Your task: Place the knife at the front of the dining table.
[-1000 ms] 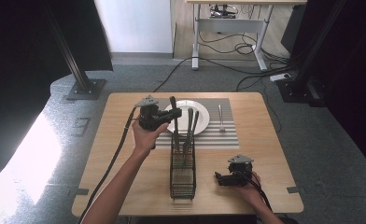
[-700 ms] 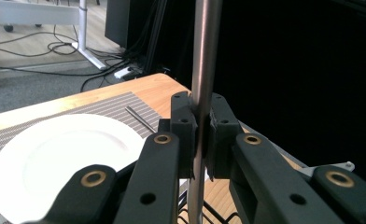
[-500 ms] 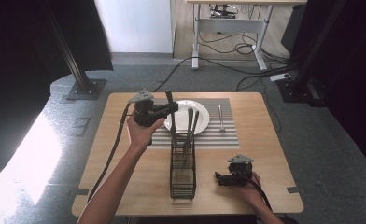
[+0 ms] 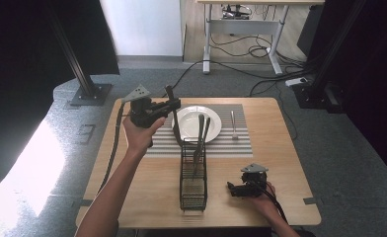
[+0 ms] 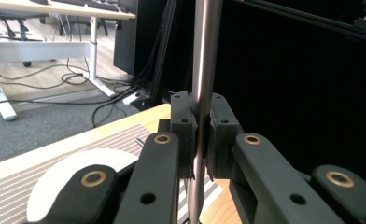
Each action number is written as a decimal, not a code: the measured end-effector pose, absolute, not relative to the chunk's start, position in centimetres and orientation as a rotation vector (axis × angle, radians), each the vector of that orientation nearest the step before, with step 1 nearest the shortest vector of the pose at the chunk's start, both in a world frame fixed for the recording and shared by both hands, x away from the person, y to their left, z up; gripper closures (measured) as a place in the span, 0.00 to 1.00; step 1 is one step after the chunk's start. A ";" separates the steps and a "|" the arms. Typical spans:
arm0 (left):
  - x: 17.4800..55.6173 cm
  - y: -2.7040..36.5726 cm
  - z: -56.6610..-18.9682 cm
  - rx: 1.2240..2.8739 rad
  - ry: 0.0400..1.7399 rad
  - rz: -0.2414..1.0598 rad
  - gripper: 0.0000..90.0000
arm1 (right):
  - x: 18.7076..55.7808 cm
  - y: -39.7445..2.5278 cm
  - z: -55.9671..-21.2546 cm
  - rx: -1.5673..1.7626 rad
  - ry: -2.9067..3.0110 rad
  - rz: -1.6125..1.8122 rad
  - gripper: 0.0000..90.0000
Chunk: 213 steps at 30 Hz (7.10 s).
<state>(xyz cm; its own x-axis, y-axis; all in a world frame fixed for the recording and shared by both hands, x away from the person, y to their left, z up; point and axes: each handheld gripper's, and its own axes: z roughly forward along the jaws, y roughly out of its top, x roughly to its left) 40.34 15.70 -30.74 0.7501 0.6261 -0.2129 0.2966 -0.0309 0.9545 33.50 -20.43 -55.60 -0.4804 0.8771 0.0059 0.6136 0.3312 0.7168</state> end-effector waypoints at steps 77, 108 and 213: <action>45.3 21.2 -40.7 1.799 1.101 0.450 0.93 | 33.5 -20.4 -55.6 1.317 2.216 0.942 0.01; 50.0 20.2 -42.9 1.867 1.214 0.430 0.92 | 33.5 -20.4 -55.6 1.318 2.216 0.944 0.01; 61.0 18.0 -53.1 1.924 1.594 0.400 0.91 | 33.4 -20.1 -55.6 1.313 2.223 0.947 0.01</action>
